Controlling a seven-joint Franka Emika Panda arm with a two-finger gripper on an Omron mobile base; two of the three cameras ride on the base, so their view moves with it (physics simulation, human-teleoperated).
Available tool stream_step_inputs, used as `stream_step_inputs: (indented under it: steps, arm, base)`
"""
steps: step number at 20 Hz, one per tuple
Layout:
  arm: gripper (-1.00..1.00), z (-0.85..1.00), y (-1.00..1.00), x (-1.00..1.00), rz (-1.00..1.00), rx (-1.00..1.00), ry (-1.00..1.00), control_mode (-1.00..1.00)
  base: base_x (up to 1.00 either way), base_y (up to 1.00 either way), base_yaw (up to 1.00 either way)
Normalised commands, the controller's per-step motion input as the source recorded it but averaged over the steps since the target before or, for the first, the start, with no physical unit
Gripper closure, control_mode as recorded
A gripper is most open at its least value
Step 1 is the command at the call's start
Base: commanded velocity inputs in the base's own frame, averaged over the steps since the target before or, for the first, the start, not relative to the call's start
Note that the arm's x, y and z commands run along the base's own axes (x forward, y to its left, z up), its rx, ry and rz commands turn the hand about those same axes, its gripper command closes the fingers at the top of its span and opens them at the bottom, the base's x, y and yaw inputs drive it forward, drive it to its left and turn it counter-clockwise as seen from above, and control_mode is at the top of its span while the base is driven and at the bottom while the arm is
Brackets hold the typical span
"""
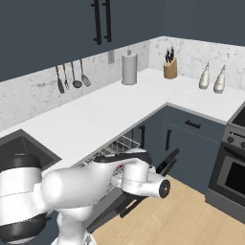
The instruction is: Pick up the cup and bowl from the counter, place them in the dishwasher, and close the dishwasher door.
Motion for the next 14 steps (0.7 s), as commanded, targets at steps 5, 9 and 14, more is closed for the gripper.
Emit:
stream_step_inputs:
  steps: [5, 9, 14]
  arm:
    - [-1.0, -0.13, -0.8, -0.45, 0.0, 0.06, -0.04, -1.0]
    - [-1.0, -0.44, -0.89, -0.15, 0.0, 0.22, -0.07, -1.0]
    - [-1.0, -0.3, -0.98, 0.0, 0.0, 0.19, -0.03, -1.0]
  base:
    - [0.0, 0.0, 0.0]
    - [0.0, 0.0, 0.0]
    - [0.0, 0.0, 0.0]
